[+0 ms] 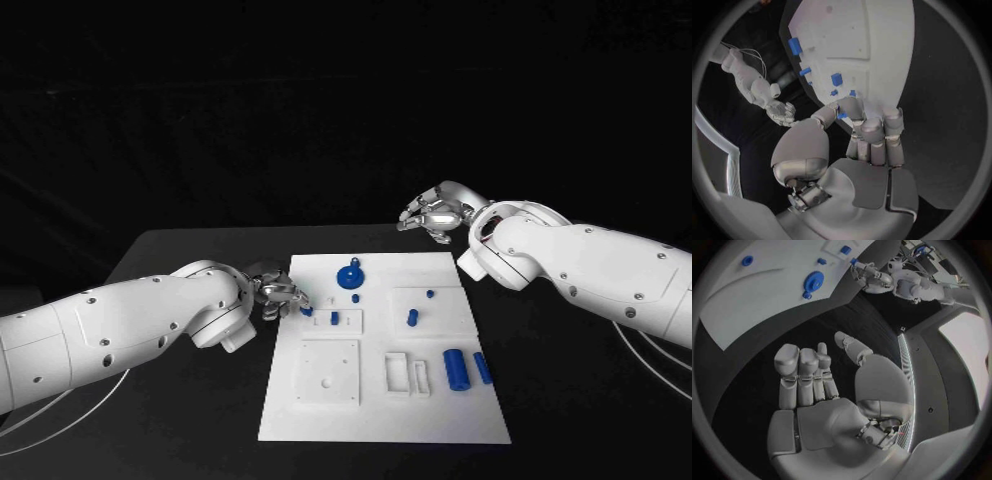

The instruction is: Assemble the parts on the task board

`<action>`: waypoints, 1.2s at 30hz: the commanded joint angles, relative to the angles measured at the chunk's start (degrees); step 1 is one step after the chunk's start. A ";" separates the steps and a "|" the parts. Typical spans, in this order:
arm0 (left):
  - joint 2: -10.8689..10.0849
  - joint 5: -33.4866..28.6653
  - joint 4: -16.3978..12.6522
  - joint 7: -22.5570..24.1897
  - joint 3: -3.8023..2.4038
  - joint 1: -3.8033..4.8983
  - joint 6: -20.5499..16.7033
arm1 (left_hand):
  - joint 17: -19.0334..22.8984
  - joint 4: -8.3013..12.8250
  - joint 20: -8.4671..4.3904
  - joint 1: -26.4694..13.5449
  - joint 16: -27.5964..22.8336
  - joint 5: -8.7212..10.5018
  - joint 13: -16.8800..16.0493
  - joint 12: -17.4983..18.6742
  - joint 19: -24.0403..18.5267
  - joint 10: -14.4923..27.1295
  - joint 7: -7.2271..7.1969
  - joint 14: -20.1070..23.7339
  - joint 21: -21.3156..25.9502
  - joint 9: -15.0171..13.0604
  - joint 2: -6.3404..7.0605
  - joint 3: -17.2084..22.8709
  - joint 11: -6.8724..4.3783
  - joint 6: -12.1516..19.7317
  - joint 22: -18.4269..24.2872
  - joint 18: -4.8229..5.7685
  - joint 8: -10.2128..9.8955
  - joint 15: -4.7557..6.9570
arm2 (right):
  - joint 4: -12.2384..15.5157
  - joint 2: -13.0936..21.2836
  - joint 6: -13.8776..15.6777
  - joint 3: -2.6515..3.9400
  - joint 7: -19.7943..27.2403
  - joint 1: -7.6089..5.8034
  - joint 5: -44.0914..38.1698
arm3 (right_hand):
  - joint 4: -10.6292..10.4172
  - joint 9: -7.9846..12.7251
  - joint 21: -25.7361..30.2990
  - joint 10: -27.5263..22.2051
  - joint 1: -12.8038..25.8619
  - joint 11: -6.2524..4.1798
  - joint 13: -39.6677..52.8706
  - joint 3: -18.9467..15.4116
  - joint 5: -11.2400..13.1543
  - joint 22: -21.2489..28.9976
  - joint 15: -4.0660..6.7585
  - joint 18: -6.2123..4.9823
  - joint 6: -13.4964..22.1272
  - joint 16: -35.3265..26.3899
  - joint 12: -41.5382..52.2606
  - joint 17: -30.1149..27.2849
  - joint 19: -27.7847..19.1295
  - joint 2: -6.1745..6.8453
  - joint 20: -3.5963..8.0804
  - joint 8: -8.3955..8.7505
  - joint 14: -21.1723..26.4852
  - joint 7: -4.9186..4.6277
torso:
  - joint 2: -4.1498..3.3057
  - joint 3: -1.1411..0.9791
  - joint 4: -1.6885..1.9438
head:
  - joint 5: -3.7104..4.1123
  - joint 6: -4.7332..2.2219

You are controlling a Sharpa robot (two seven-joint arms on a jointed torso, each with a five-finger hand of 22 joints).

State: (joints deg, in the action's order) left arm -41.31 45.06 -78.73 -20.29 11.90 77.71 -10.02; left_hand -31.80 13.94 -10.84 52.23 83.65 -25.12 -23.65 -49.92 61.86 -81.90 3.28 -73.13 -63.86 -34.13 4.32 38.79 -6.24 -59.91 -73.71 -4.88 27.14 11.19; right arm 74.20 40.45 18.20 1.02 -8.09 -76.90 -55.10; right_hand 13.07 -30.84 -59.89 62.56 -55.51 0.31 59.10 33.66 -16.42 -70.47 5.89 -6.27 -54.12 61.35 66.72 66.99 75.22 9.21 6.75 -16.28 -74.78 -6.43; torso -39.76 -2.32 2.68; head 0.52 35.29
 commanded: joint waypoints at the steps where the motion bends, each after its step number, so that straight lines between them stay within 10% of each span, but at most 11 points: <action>1: -0.04 1.73 -0.84 -0.09 0.22 0.00 -1.64 | -0.07 0.51 -5.08 0.39 0.39 -0.28 -0.11 -0.20 0.34 0.09 -3.57 -0.67 -0.39 -8.10 0.03 0.97 -0.30 -6.58 -0.06 -0.97 0.12 1.37 | 0.01 -0.06 -0.62 0.04 0.54 0.02 0.12 | 0.06 -0.09 0.39 -0.26 0.40 -0.05 -0.07 -0.36 -0.36 0.04 0.06 -8.73 -0.02 -0.33 -0.33 -0.08 -0.21 0.02 -0.34 0.25 0.04 -0.29 | -0.01 0.02 0.09 | -0.15 0.06; 36: 1.43 3.08 -0.93 -0.65 1.00 -0.76 -0.81 | -0.15 0.04 -5.06 0.33 0.42 0.04 -0.28 -0.55 0.36 0.34 -3.52 -0.57 -0.51 -8.43 0.07 1.09 -0.26 -6.75 -0.10 -1.06 -0.58 1.36 | 0.00 -0.10 -0.62 0.04 0.59 0.02 0.15 | 0.08 -0.13 0.48 -0.31 0.44 -0.05 -0.12 -0.39 -0.43 0.05 0.06 -8.73 0.03 -0.41 -0.36 -0.09 -0.24 0.00 -0.37 0.31 0.07 -0.30 | -0.16 0.04 0.02 | -0.13 0.10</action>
State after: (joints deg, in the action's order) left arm -40.03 47.57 -79.64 -20.69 12.81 77.04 -11.86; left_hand -31.90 13.94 -10.82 51.96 83.91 -24.91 -23.87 -50.13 61.86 -81.73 3.18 -73.24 -64.10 -34.37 4.59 39.57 -6.37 -60.01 -73.74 -4.91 26.58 11.30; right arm 74.15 40.35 18.13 1.02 -8.04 -76.89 -55.03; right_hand 13.07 -30.88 -59.67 62.56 -55.51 0.31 59.06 33.66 -16.65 -70.48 5.89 -6.56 -54.05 61.12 66.72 66.97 75.02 9.21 6.55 -16.28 -74.78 -6.37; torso -39.94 -2.24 2.67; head 0.36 35.38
